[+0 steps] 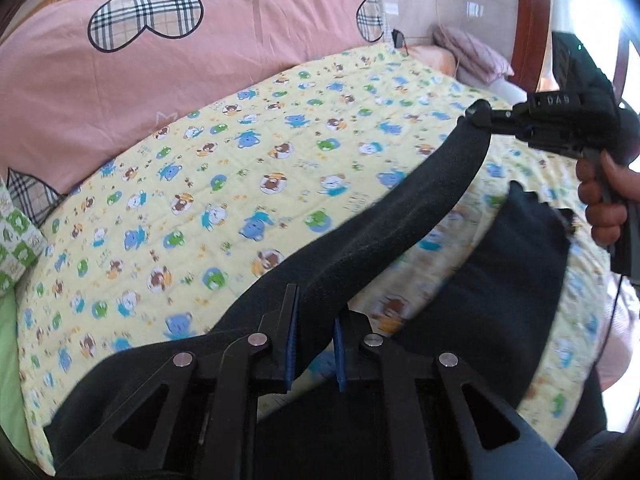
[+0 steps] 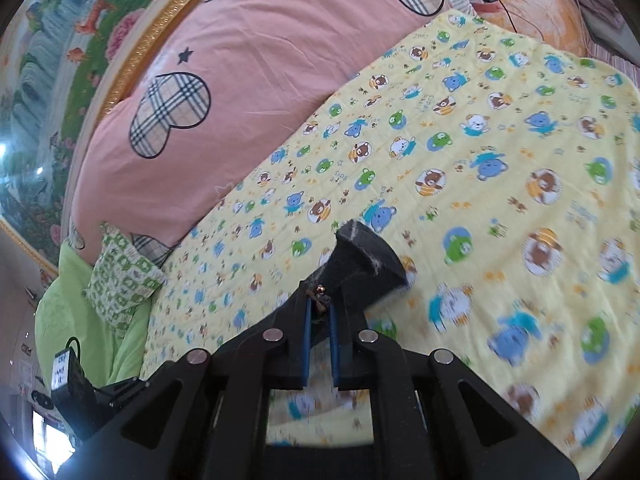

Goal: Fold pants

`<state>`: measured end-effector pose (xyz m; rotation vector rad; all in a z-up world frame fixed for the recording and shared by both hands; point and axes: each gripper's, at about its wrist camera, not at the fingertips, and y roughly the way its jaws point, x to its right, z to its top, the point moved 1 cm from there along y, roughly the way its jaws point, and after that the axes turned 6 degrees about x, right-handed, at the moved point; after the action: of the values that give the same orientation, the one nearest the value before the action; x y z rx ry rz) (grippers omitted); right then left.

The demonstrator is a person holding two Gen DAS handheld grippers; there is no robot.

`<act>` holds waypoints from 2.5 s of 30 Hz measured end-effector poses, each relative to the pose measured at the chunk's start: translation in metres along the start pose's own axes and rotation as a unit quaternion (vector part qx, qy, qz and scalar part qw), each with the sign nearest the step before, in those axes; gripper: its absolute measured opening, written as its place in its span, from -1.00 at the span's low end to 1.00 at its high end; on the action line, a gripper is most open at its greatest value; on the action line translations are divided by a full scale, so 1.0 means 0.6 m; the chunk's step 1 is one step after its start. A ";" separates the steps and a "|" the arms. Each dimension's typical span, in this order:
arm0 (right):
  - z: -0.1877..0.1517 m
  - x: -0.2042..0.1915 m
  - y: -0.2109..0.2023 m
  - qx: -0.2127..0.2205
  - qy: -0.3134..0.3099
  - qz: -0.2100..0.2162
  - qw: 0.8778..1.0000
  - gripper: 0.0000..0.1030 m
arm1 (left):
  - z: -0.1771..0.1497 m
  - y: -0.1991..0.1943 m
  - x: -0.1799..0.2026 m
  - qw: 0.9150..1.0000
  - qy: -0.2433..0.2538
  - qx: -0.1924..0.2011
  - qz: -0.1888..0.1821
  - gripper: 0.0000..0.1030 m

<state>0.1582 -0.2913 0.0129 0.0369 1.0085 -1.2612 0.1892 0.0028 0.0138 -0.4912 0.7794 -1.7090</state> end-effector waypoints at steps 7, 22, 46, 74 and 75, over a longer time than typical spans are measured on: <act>-0.046 0.010 -0.083 0.000 -0.015 -0.004 1.000 -0.83 | -0.045 -0.056 0.066 1.000 -0.010 0.010 -0.019 -0.73; -0.156 0.094 -0.155 -0.009 0.014 -0.045 0.999 -0.84 | -0.109 -0.056 0.137 1.000 0.007 -0.006 -0.024 -0.71; -0.164 0.041 -0.214 0.056 -0.055 -0.129 0.989 -0.34 | -0.166 -0.107 0.094 0.995 -0.082 0.003 -0.062 -0.04; -0.288 -0.203 -0.006 -0.163 -0.149 0.084 0.972 -0.33 | -0.292 -0.270 -0.273 0.946 -0.310 0.050 0.082 0.09; -0.289 -0.208 0.000 -0.167 -0.154 0.084 0.970 -0.33 | -0.293 -0.274 -0.287 0.944 -0.313 0.050 0.089 0.15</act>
<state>0.0588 -0.1036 -0.0099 -0.3199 0.9139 -0.8961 0.0053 0.2346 0.0223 -0.8122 0.2625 -1.3015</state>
